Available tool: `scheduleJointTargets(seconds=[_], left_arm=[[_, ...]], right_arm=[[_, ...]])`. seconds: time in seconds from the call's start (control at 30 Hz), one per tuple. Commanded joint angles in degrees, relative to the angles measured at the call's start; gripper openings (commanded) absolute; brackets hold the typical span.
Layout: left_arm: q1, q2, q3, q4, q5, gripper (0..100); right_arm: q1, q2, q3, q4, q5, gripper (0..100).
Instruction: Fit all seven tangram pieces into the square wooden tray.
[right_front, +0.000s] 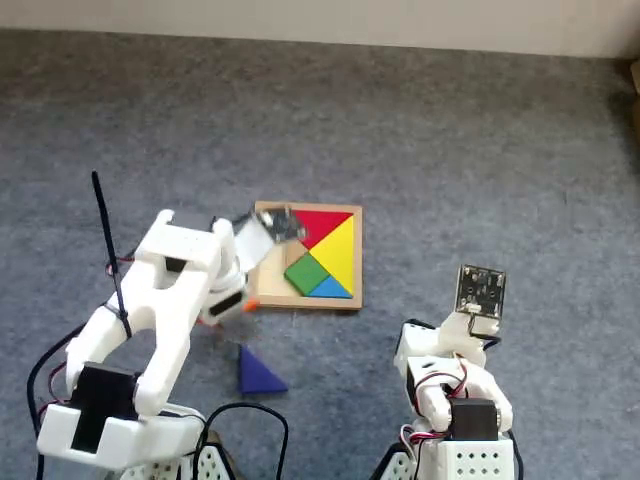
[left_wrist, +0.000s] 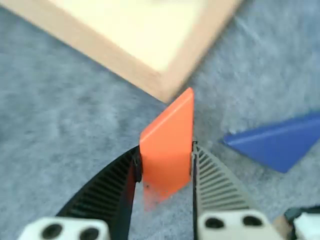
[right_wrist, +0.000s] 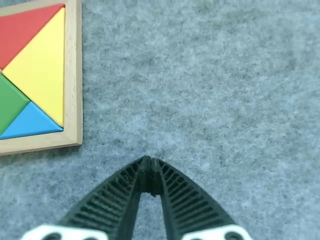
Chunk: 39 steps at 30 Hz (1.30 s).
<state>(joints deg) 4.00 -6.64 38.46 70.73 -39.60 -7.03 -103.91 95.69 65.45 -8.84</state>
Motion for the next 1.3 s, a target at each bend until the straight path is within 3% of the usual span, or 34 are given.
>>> scheduleJointTargets(seconds=[0.0,0.1,0.43,0.63,0.83,1.27], left_arm=[[0.4,0.6,-8.6,1.6,16.0,1],[2.5,0.6,-10.8,1.6,23.5,1],[10.6,0.7,-15.5,-1.3,38.2,1],[10.8,3.0,-14.6,-3.7,38.0,2],[10.2,9.5,-14.9,-3.7,37.9,20],[14.5,6.5,-17.5,-0.5,34.7,19]], right_arm=[[0.7,0.0,5.7,-1.1,0.4,0.9],[0.7,0.0,5.7,-1.1,0.4,0.9],[1.2,0.0,5.7,-1.1,0.4,0.9],[2.0,0.0,5.7,-1.1,0.4,0.9],[2.0,0.0,5.7,-1.1,0.4,0.9],[2.2,0.0,5.7,-1.1,0.4,0.9]])
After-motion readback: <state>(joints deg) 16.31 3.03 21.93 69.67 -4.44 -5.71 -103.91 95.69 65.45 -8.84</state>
